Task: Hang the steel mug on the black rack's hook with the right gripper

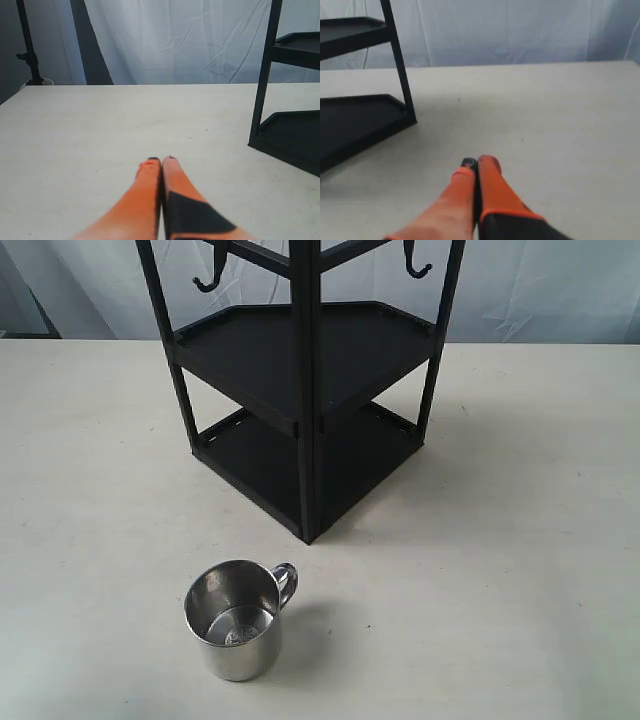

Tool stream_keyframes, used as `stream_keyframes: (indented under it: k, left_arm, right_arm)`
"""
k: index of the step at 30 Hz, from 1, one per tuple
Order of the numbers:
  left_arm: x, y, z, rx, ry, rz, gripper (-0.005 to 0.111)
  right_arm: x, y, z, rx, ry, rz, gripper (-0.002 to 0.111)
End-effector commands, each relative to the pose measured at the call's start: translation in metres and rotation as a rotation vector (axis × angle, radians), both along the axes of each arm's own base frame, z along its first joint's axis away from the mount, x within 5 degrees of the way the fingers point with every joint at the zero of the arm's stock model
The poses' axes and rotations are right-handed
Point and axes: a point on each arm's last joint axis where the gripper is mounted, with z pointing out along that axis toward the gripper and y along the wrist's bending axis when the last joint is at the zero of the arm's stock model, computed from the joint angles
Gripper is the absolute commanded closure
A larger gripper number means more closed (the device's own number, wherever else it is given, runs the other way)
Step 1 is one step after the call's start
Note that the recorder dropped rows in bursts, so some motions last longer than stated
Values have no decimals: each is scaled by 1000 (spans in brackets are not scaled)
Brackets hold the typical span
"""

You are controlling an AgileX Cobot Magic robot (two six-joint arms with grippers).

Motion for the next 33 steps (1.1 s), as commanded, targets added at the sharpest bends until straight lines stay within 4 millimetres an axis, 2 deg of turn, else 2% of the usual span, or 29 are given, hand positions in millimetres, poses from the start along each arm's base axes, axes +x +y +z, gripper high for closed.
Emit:
stream_keyframes:
  k: [1, 6, 8, 9, 10, 13, 15, 17, 18, 19, 21, 22, 23, 24, 25, 28, 30, 33]
  left_arm:
    - [0, 0, 2, -4, -15, -2, 105]
    - [0, 0, 2, -4, -15, -2, 105]
    - [0, 0, 2, -4, -15, -2, 105]
    - [0, 0, 2, -4, -15, -2, 105]
    - [0, 0, 2, -4, -15, -2, 105]
    - [0, 0, 2, -4, -15, -2, 105]
    - [0, 0, 2, -4, -15, -2, 105]
    - [0, 0, 2, -4, -15, -2, 105]
    - [0, 0, 2, -4, -15, -2, 105]
    - [0, 0, 2, -4, -15, -2, 105]
    - [0, 0, 2, -4, -15, -2, 105]
    - [0, 0, 2, -4, -15, -2, 105]
    - [0, 0, 2, -4, -15, -2, 105]
    - [0, 0, 2, -4, -15, -2, 105]
    - [0, 0, 2, -4, -15, -2, 105]
    - [0, 0, 2, -4, -15, -2, 105]
    - [0, 0, 2, -4, -15, -2, 105]
    - [0, 0, 2, -4, -15, -2, 105]
  right_arm:
    - [2, 0, 25, 66, -280, -9, 108]
    - [-5, -7, 56, 338, -620, -53, 108]
    - [-10, -13, 64, 586, -722, -64, 108]
    - [-11, -15, 66, 734, -740, -48, 108]
    - [-11, -16, 66, 995, -732, -20, 108]
    - [-6, -9, 58, 1136, -574, 26, 108]
    - [-3, 2, 68, 1021, -425, 63, 109]
    - [4, 0, 102, 759, -322, -22, 109]
    - [8, 0, 127, 628, -326, -23, 109]
    - [18, 1, 146, 532, -310, -14, 109]
    - [46, 17, 174, 328, -267, 101, 109]
    - [66, 36, 181, 230, -232, 215, 109]
    - [74, 50, 187, 171, -226, 297, 109]
    - [89, 77, 189, 107, -202, 418, 109]
    - [96, 97, 187, 77, -171, 501, 109]
    - [99, 147, 181, -34, -131, 698, 109]
    - [88, 181, 174, -70, -90, 830, 109]
    - [62, 220, 162, -142, -27, 992, 109]
